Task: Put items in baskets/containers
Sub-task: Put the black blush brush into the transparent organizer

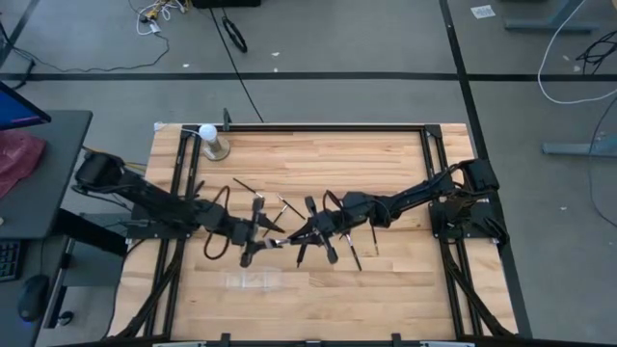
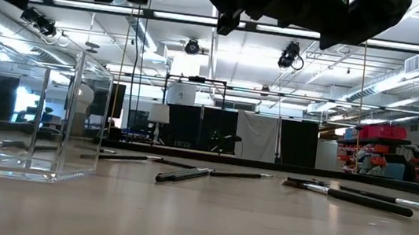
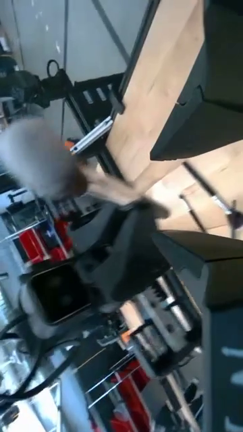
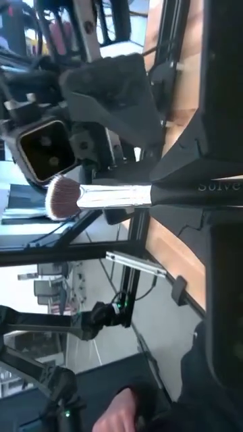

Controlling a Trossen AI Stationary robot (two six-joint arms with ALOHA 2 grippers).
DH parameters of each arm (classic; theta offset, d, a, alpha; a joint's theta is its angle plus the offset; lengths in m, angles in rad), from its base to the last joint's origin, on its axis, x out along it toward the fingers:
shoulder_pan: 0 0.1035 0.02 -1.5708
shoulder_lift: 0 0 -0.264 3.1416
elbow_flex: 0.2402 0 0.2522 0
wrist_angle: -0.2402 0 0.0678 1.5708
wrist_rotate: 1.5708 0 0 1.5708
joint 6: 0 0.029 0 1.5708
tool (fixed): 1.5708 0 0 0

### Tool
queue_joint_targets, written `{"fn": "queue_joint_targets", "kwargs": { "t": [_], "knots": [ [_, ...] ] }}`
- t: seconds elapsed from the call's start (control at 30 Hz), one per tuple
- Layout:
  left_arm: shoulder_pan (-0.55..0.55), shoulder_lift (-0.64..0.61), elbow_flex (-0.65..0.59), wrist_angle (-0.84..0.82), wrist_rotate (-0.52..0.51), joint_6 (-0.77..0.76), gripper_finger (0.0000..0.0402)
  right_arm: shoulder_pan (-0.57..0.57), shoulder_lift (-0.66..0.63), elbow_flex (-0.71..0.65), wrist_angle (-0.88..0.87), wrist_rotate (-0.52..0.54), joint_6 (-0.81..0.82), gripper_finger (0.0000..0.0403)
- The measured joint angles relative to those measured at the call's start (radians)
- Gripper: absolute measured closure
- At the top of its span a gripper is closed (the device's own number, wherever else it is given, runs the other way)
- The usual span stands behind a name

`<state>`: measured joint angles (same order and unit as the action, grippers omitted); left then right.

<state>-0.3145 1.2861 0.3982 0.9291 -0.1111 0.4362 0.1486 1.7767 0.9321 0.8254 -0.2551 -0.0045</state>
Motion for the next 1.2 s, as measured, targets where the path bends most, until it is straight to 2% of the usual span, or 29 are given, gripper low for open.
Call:
{"fn": "queue_joint_targets", "kwargs": {
  "t": [0.17,0.37,0.5,0.67,0.8,0.9,1.03,1.13,1.2],
  "knots": [
    [0.0,0.008,0.033,0.002,0.011,0.006,0.022,0.0,0.0,0.0,-0.025,-0.001,0.013,0.0374],
    [-0.005,0.008,0.037,0.003,0.133,0.019,0.0233,0.002,0.0,0.0,-0.026,-0.004,0.012,0.0374],
    [-0.014,0.008,0.038,0.011,0.118,0.02,0.0276,0.002,0.0,0.0,-0.027,-0.005,0.011,0.0373],
    [-0.013,0.008,0.038,0.03,0.111,0.012,0.0356,0.003,0.0,0.0,-0.028,-0.004,0.015,0.0373],
    [-0.019,0.008,0.039,0.027,0.109,-0.016,0.0361,0.003,0.0,0.001,-0.046,0.002,0.018,0.0369],
    [-0.019,0.008,0.039,0.013,0.091,-0.078,0.0361,-0.005,-0.007,0.003,-0.098,0.011,0.061,0.0345],
    [-0.022,-0.016,0.052,-0.045,0.061,-0.171,0.0361,-0.021,-0.057,0.002,-0.292,0.015,0.094,0.0285],
    [-0.043,-0.055,0.111,-0.18,0.036,-0.235,0.0361,-0.024,-0.101,0.0,-0.46,0.089,0.121,0.0241],
    [-0.07,-0.084,0.183,-0.356,-0.014,-0.264,0.0361,-0.02,-0.119,0.0,-0.53,0.167,0.125,0.022]
  ]
}}
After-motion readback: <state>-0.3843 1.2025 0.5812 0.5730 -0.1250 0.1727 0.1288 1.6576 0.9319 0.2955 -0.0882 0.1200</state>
